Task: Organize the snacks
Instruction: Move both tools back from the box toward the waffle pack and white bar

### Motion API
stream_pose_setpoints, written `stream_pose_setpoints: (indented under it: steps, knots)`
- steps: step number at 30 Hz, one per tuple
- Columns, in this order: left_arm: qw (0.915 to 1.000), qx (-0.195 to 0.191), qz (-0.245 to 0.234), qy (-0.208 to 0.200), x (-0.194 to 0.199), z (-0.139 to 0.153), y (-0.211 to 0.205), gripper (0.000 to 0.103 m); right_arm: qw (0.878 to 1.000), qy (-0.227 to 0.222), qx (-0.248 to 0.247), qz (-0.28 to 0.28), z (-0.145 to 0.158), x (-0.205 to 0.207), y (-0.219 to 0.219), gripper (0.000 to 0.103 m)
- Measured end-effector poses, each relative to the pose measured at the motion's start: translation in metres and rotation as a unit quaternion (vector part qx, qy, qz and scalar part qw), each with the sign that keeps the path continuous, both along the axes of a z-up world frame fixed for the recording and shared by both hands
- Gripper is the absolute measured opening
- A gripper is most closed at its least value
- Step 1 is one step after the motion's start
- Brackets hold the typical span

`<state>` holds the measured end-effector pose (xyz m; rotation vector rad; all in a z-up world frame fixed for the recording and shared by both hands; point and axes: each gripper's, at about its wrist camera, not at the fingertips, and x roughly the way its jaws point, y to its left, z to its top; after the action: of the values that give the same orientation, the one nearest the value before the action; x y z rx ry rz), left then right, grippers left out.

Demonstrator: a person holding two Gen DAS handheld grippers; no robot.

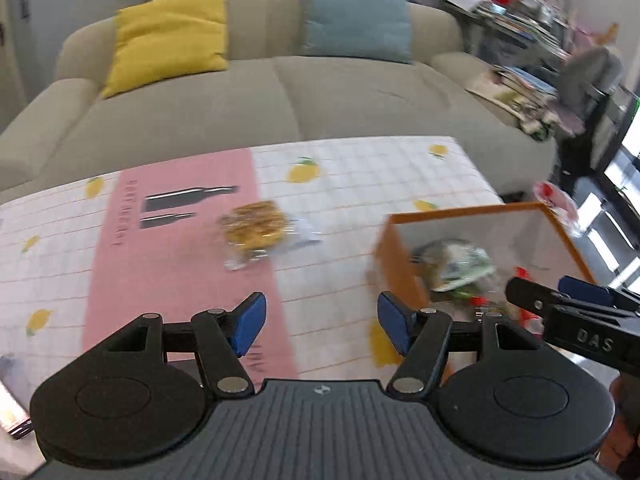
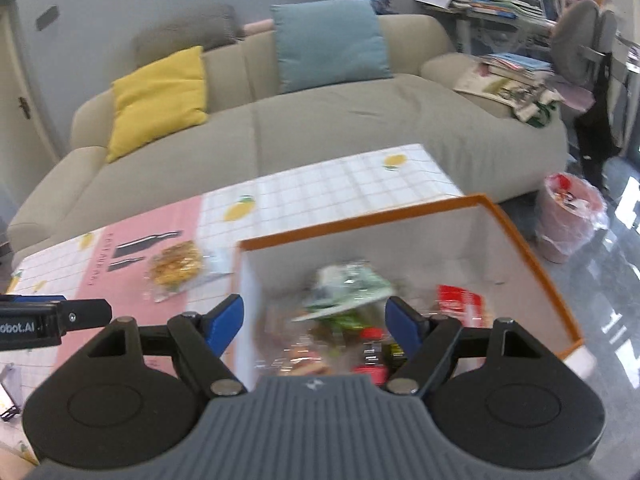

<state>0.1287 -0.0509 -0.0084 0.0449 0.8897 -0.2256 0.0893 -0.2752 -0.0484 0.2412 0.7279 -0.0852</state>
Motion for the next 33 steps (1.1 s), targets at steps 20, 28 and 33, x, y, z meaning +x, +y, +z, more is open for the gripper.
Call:
stream_pose_setpoints:
  steps: [20, 28, 33]
  knots:
    - [0.995, -0.029, 0.095, 0.015, 0.026, -0.061, 0.12, 0.075, 0.988, -0.011, -0.073, 0.139, -0.037, 0.051, 0.131, 0.071]
    - [0.995, -0.045, 0.084, 0.03, 0.057, -0.087, 0.124, 0.074, 0.981, 0.016, -0.094, 0.167, -0.068, 0.086, 0.154, 0.065]
    - [0.9959, -0.048, 0.068, 0.035, 0.085, -0.097, 0.114, 0.074, 0.978, 0.036, -0.112, 0.175, -0.085, 0.111, 0.158, 0.063]
